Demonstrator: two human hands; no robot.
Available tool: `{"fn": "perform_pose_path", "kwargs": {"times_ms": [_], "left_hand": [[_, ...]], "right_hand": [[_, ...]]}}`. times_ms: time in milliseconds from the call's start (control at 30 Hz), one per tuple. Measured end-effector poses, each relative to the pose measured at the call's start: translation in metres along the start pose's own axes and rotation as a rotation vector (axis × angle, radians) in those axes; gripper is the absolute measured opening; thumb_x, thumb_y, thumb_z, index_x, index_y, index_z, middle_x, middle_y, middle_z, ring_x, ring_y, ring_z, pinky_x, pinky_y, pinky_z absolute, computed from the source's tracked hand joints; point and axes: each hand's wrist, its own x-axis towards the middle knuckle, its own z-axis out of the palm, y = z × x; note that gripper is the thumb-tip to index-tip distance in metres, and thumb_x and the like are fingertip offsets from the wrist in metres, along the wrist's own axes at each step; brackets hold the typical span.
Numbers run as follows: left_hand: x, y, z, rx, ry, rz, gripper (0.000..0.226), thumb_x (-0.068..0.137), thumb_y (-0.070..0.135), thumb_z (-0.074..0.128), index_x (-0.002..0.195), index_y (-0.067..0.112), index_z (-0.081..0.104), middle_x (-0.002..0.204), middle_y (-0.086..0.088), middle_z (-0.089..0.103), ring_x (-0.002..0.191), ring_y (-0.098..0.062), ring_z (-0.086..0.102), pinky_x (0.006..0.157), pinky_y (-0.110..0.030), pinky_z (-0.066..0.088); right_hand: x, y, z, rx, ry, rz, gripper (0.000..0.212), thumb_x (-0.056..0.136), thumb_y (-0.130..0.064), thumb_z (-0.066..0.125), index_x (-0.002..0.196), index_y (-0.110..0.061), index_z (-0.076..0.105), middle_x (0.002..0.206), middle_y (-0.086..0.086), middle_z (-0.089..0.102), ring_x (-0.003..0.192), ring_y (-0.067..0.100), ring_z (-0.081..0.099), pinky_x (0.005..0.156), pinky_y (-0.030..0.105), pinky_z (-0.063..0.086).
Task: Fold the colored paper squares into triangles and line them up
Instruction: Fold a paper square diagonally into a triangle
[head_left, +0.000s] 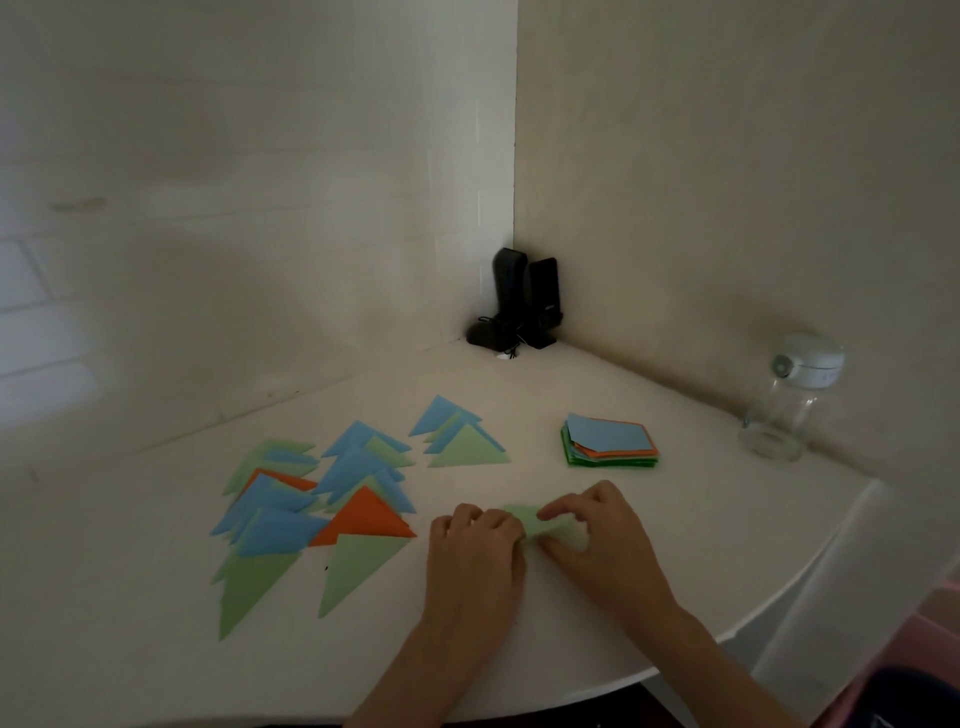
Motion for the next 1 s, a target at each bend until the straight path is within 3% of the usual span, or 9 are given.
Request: {"fn": "perform_pose_path", "kwargs": {"times_ms": [100,233,433,567,767,1000], "left_hand": [[-0.001,-0.013,-0.003,-0.016,0.008,-0.028,0.026,0.076,0.03,0.043,0.075,0.03,0.069,0.08,0.018,0.066,0.075,-0.013,0.056,0.063,-0.029,0.04],[-0.003,-0.031,-0.006,-0.118,0.008,-0.104,0.006,0.07,0.027,0.062,0.07,0.031,0.066,0.079,0.019,0.066,0.073,-0.012,0.055,0.064,-0.028,0.033],[-0.003,-0.038,0.002,-0.204,0.037,-0.199,0.009,0.068,0.03,0.071,0.072,0.031,0.063,0.081,0.019,0.065,0.073,-0.013,0.052,0.065,-0.027,0.025],[0.002,-0.031,0.005,-0.186,0.051,-0.237,0.018,0.069,0.036,0.076,0.072,0.028,0.06,0.077,0.014,0.059,0.073,-0.016,0.05,0.064,-0.029,0.028],[0.008,-0.017,0.013,-0.036,0.068,-0.266,0.042,0.073,0.065,0.046,0.068,0.025,0.055,0.074,0.007,0.052,0.067,-0.019,0.048,0.059,-0.033,0.038],[0.012,-0.023,0.013,-0.148,-0.048,-0.376,0.027,0.079,0.049,0.064,0.078,0.029,0.046,0.085,0.01,0.051,0.084,-0.016,0.045,0.071,-0.029,0.027]], "right_hand": [[0.004,0.004,-0.002,-0.095,-0.031,0.0,0.017,0.071,-0.039,0.075,0.087,-0.037,0.071,0.086,-0.007,0.04,0.082,0.013,0.046,0.075,0.031,0.043],[0.006,0.003,-0.001,-0.193,-0.142,0.041,0.016,0.077,-0.048,0.068,0.091,-0.041,0.071,0.091,-0.011,0.039,0.091,0.009,0.043,0.081,0.028,0.037],[0.003,0.006,0.005,-0.105,-0.089,0.094,0.017,0.077,-0.048,0.068,0.09,-0.037,0.073,0.089,-0.01,0.047,0.09,0.011,0.052,0.083,0.033,0.042],[0.007,0.003,0.008,-0.141,-0.089,0.163,0.029,0.078,-0.062,0.058,0.087,-0.038,0.071,0.092,-0.011,0.051,0.092,0.009,0.053,0.083,0.03,0.038],[0.011,-0.006,0.014,-0.231,-0.069,0.264,0.039,0.073,-0.071,0.055,0.082,-0.035,0.067,0.098,-0.012,0.051,0.102,0.009,0.05,0.085,0.031,0.029],[0.012,-0.005,0.012,-0.24,-0.081,0.272,0.033,0.071,-0.067,0.06,0.075,-0.035,0.057,0.094,-0.011,0.053,0.097,0.01,0.052,0.081,0.03,0.032]]}}
